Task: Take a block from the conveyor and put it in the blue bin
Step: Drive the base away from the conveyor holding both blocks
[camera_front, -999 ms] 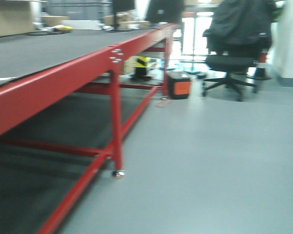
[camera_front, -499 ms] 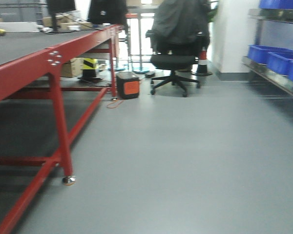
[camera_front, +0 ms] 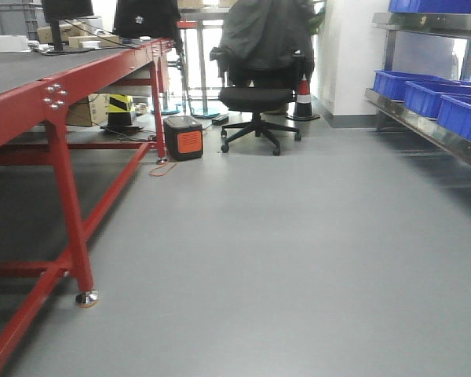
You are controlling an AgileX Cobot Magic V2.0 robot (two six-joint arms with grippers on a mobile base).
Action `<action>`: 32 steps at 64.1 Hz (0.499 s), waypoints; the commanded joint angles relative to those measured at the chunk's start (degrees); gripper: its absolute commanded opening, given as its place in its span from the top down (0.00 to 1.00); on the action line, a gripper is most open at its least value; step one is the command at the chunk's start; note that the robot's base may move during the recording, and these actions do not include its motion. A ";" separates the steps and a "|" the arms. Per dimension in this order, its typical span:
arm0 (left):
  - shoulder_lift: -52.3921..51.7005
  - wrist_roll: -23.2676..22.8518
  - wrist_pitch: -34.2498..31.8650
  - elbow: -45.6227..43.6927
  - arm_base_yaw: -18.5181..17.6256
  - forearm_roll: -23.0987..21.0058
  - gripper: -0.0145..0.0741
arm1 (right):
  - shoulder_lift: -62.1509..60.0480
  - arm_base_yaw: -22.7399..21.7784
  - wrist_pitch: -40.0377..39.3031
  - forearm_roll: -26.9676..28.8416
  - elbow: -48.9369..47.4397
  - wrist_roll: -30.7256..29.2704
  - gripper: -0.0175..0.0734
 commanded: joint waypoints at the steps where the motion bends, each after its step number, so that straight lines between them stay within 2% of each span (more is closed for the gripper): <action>1: -0.15 -0.49 -1.19 0.07 -0.36 -0.35 0.96 | -0.15 0.07 -0.88 -0.70 -0.43 -0.12 0.99; 32: -0.15 -0.49 -1.19 0.07 -0.36 -0.35 0.96 | -0.15 0.07 -0.88 -0.70 -0.43 -0.12 0.99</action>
